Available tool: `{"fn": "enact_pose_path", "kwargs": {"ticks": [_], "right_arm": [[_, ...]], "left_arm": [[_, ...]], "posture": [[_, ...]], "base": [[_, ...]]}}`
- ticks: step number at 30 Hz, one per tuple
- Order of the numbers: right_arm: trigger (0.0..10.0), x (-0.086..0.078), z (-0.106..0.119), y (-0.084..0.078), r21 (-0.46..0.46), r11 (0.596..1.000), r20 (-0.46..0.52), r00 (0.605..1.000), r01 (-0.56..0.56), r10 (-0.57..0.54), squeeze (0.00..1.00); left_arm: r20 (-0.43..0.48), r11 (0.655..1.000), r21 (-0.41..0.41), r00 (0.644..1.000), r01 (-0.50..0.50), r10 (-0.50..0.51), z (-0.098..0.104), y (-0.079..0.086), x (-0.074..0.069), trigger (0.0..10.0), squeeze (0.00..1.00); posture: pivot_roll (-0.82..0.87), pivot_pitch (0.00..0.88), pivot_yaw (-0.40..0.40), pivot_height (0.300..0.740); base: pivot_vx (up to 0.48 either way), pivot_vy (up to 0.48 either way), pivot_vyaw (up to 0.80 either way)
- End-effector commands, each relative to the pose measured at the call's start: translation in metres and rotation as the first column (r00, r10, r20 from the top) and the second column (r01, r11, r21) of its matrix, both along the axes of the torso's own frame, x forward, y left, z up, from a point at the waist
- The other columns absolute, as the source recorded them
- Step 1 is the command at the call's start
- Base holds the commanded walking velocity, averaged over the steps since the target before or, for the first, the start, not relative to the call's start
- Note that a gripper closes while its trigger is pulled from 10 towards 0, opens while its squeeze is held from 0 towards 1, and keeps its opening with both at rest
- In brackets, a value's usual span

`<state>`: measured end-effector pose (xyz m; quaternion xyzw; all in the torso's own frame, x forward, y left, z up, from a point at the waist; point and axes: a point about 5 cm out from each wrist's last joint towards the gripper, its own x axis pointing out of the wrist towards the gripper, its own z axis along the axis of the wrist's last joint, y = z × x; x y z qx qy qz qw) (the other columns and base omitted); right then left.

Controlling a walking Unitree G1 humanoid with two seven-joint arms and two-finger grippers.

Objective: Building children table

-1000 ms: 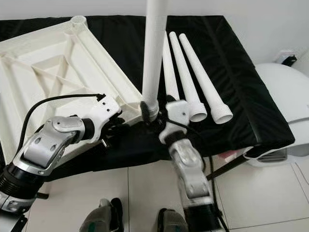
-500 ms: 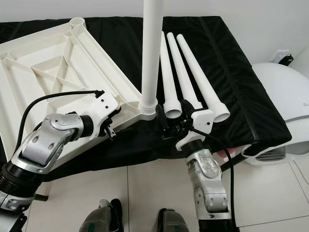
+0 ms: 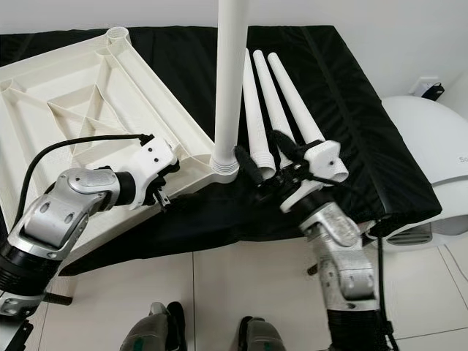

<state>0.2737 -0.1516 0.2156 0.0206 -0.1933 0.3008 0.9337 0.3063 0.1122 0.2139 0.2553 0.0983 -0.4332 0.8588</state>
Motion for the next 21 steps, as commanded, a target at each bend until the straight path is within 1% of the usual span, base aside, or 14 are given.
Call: {"fn": "enact_pose_path", "kwargs": {"ticks": [1, 4, 7, 9, 10, 13, 15, 17, 18, 19, 21], "right_arm": [[10.0, 0.000, -0.001, -0.004, 0.003, 1.000, -0.026, 0.999, -0.029, 0.029, 0.00], [10.0, -0.001, -0.001, -0.006, 0.004, 0.996, -0.052, 0.994, -0.092, 0.092, 0.00], [10.0, -0.002, 0.000, -0.008, -0.004, 0.992, -0.064, 0.990, -0.122, 0.122, 0.00], [10.0, -0.005, 0.002, -0.013, 0.000, 0.983, -0.095, 0.979, -0.184, 0.183, 0.00], [10.0, -0.007, 0.003, -0.016, -0.007, 0.976, -0.111, 0.970, -0.218, 0.216, 0.00], [10.0, -0.011, 0.005, -0.024, -0.015, 0.955, -0.151, 0.945, -0.296, 0.291, 0.00], [10.0, -0.011, 0.005, -0.025, -0.014, 0.950, -0.166, 0.938, -0.312, 0.305, 0.00], [10.0, -0.013, 0.004, -0.028, -0.069, 0.930, -0.189, 0.920, -0.362, 0.344, 0.00], [10.0, -0.013, 0.004, -0.028, -0.069, 0.930, -0.189, 0.920, -0.362, 0.344, 0.00], [10.0, -0.014, 0.002, -0.031, -0.113, 0.904, -0.221, 0.897, -0.413, 0.382, 0.00], [10.0, -0.012, 0.001, -0.032, -0.129, 0.898, -0.231, 0.894, -0.420, 0.385, 0.00]], "left_arm": [[0.019, 1.000, 0.000, 0.999, 0.027, -0.027, 0.007, 0.001, -0.004, 10.0, 0.00], [0.013, 0.999, 0.000, 0.999, 0.049, -0.049, 0.008, 0.001, -0.008, 10.0, 0.00], [0.010, 0.998, -0.007, 0.998, 0.061, -0.061, 0.009, 0.000, -0.011, 10.0, 0.00], [0.010, 0.994, -0.028, 0.994, 0.109, -0.109, 0.011, -0.003, -0.019, 10.0, 0.00], [0.008, 0.989, -0.052, 0.991, 0.136, -0.136, 0.013, -0.004, -0.023, 10.0, 0.00], [0.010, 0.979, -0.088, 0.983, 0.185, -0.185, 0.015, -0.007, -0.031, 10.0, 0.00], [0.003, 0.978, -0.097, 0.982, 0.187, -0.187, 0.014, -0.008, -0.032, 10.0, 0.00], [-0.008, 0.975, -0.109, 0.981, 0.192, -0.194, 0.013, -0.008, -0.034, 10.0, 0.00], [-0.008, 0.975, -0.109, 0.981, 0.192, -0.194, 0.013, -0.008, -0.034, 10.0, 0.00], [-0.020, 0.973, -0.135, 0.982, 0.186, -0.190, 0.012, -0.009, -0.035, 10.0, 0.00], [-0.021, 0.972, -0.149, 0.982, 0.182, -0.187, 0.012, -0.010, -0.035, 10.0, 0.00]], "posture": [[-0.03, 0.192, 0.003, 0.740], [-0.03, 0.193, 0.004, 0.740], [-0.03, 0.195, 0.003, 0.740], [-0.03, 0.196, 0.002, 0.740], [-0.03, 0.196, 0.001, 0.740], [-0.03, 0.197, -0.001, 0.740], [-0.03, 0.196, -0.001, 0.740], [-0.03, 0.196, -0.001, 0.740], [-0.03, 0.196, -0.001, 0.740], [-0.04, 0.194, 0.000, 0.740], [-0.03, 0.193, -0.001, 0.740]], "base": [[0.000, 0.000, 0.00], [0.000, 0.000, 0.00], [0.000, 0.000, 0.00], [0.000, 0.000, 0.00], [0.000, 0.000, 0.00], [0.000, 0.000, 0.00], [0.000, 0.000, 0.00], [0.000, 0.000, 0.00], [0.000, 0.000, 0.00], [0.000, 0.000, 0.00], [0.000, 0.000, 0.00]]}}
